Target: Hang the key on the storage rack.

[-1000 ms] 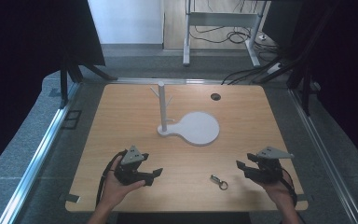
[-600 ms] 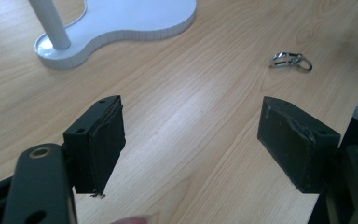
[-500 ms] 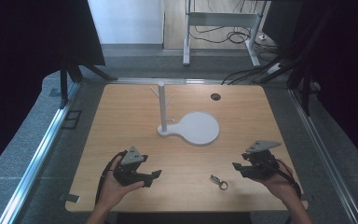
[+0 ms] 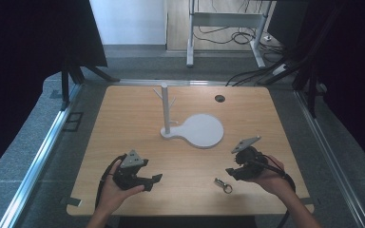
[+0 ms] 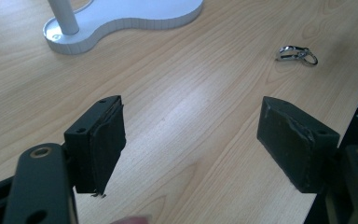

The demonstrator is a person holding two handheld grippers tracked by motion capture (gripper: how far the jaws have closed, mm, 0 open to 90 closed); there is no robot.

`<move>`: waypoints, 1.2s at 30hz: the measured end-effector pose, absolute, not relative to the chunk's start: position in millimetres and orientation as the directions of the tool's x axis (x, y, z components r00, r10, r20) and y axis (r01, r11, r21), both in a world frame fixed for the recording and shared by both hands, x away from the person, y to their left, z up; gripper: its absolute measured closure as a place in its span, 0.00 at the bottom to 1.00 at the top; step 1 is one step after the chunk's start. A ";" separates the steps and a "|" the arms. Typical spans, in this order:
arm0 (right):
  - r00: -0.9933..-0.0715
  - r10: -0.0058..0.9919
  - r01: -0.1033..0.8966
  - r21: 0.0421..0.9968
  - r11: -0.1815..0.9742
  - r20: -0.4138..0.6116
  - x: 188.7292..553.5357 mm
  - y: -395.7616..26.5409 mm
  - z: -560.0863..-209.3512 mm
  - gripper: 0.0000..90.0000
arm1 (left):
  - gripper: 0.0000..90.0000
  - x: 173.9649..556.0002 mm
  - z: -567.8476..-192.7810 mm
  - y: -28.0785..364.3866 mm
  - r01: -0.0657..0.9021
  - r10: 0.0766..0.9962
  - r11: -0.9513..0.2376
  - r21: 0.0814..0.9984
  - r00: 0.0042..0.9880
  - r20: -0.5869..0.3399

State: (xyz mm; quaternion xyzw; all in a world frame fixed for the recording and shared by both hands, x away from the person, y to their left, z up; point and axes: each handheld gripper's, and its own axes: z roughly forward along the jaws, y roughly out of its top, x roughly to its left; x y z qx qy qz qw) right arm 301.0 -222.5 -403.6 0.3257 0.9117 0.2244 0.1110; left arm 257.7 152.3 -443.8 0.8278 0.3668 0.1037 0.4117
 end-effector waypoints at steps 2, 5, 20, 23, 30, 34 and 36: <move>-0.771 0.634 0.544 0.462 0.700 -0.054 302.2 -218.2 -405.5 0.54 | 0.27 258.1 -445.2 153.2 0.528 0.695 -0.394 0.752 0.707 -0.132; -0.786 0.616 0.542 0.428 0.723 -0.046 304.0 -213.0 -409.6 0.54 | 0.27 258.8 -447.4 153.0 0.535 0.697 -0.397 0.746 0.705 -0.134; -0.805 0.593 0.558 0.319 0.766 -0.014 305.4 -198.4 -436.7 0.59 | 0.27 258.6 -449.6 152.8 0.546 0.701 -0.401 0.735 0.700 -0.138; -0.812 0.584 0.557 0.290 0.778 -0.007 306.3 -194.8 -443.4 0.62 | 0.27 258.7 -450.6 152.4 0.547 0.699 -0.405 0.733 0.701 -0.137; -0.815 0.579 0.559 0.248 0.791 -0.007 309.1 -189.2 -456.2 0.68 | 0.27 259.5 -454.3 150.2 0.554 0.697 -0.412 0.723 0.703 -0.140; -0.817 0.576 0.559 0.236 0.795 -0.002 310.6 -187.6 -460.9 0.71 | 0.27 259.5 -455.2 149.4 0.555 0.696 -0.414 0.721 0.704 -0.142; -0.818 0.575 0.558 0.230 0.797 -0.005 310.6 -186.5 -462.4 0.72 | 0.27 259.6 -455.4 149.3 0.556 0.695 -0.418 0.719 0.705 -0.141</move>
